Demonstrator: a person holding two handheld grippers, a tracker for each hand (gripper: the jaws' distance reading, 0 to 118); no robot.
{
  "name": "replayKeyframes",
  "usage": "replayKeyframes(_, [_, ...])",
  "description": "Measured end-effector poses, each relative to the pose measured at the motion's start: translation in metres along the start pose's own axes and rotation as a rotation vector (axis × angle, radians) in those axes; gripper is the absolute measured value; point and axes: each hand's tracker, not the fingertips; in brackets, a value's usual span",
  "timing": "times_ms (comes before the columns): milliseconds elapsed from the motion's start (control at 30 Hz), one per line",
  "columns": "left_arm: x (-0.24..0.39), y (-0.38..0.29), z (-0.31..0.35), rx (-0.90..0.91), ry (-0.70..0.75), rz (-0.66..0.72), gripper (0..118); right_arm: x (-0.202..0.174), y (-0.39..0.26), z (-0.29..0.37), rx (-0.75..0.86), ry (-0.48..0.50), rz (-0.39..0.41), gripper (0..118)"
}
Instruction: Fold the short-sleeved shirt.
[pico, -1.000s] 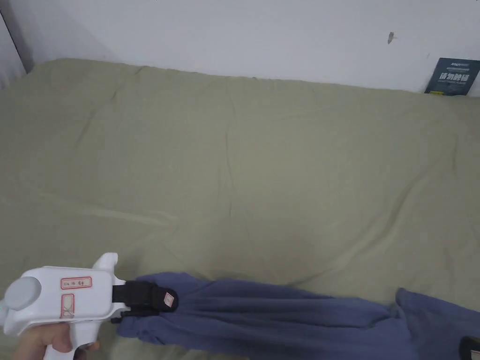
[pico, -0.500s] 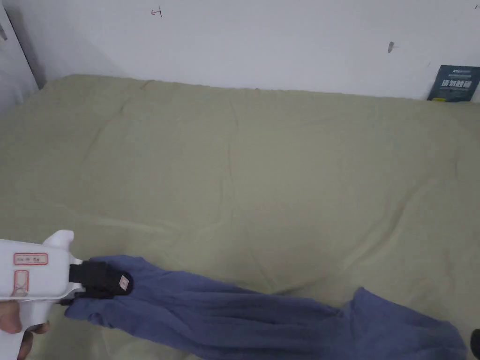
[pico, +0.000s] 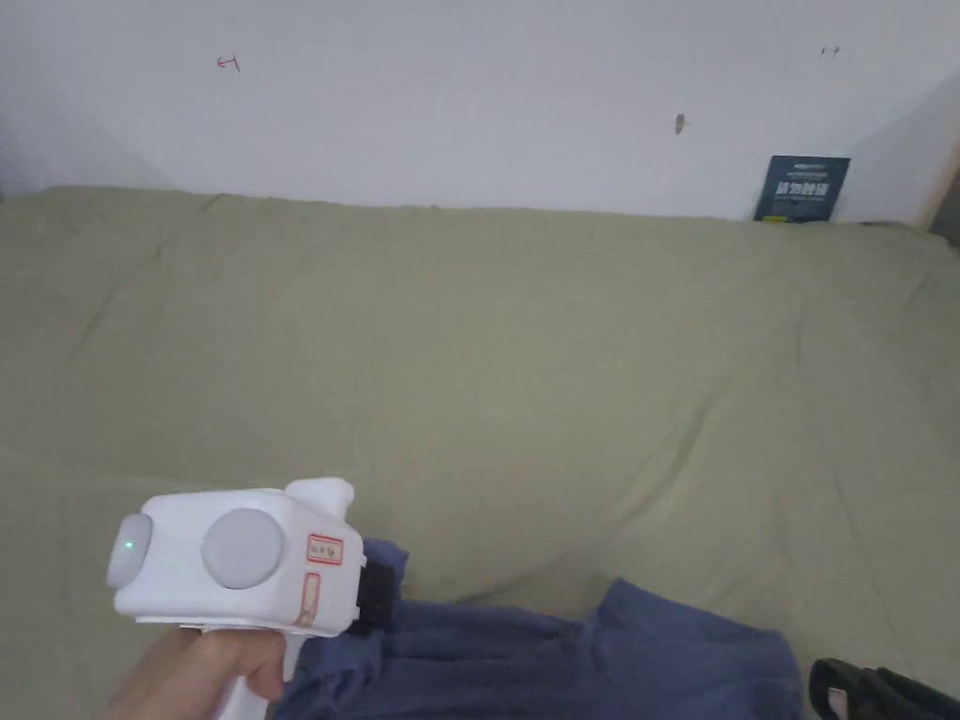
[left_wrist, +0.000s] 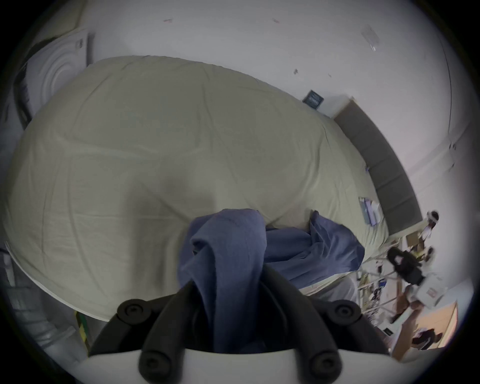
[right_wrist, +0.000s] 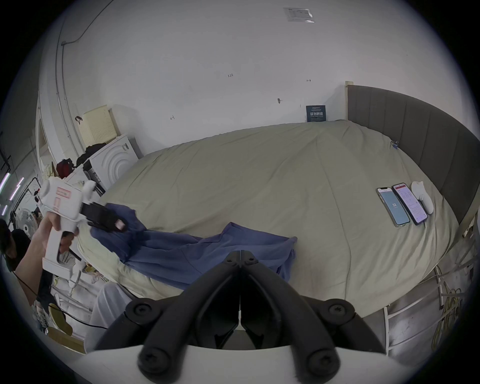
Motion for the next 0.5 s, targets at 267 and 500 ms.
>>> replayKeyframes(267, [0.057,-0.013,-0.082,-0.008,-0.002,-0.120,109,0.019,-0.009,0.008,-0.009,-0.025,-0.042,1])
replayKeyframes(500, [0.037,-0.001,-0.003,0.096,-0.120,-0.007,110,0.025,-0.011,0.007,-0.006,-0.012,-0.085,1])
